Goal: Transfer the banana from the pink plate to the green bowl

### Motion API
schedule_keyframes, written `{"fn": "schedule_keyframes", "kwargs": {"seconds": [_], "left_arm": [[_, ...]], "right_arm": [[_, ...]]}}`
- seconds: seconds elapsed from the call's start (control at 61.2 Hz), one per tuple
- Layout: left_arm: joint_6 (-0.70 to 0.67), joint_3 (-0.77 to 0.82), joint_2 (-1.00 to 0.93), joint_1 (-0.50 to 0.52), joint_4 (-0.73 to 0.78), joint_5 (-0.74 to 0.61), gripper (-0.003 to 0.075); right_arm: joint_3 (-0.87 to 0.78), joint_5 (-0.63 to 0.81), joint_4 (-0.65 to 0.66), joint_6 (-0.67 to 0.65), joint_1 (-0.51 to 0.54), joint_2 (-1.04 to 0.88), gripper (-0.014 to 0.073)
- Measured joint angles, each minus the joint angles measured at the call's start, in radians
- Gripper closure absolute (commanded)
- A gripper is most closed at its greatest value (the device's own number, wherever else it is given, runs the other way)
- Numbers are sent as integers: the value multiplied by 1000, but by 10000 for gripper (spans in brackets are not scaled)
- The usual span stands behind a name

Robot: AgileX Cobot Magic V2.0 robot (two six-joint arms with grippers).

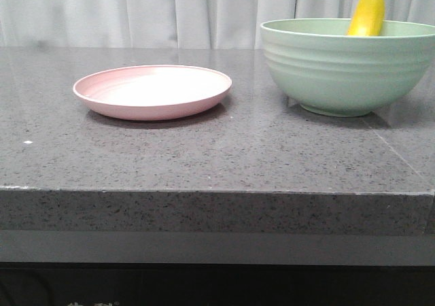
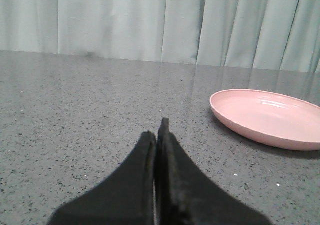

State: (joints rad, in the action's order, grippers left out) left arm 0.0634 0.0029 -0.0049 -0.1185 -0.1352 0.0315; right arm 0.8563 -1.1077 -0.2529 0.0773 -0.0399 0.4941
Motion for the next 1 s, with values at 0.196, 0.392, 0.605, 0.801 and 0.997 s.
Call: {"fn": "schedule_keyframes", "kwargs": {"seconds": [0.196,0.392,0.605,0.801,0.997], "left_arm": [[0,0,0,0,0,0,738],[0,0,0,0,0,0,738],[0,0,0,0,0,0,738],[0,0,0,0,0,0,738],[0,0,0,0,0,0,738]], "right_arm": [[0,0,0,0,0,0,662],[0,0,0,0,0,0,662],[0,2,16,0,0,0,662],[-68,159,103,0,0,-32,662],[-258,516,143,0,0,-171,662]]}}
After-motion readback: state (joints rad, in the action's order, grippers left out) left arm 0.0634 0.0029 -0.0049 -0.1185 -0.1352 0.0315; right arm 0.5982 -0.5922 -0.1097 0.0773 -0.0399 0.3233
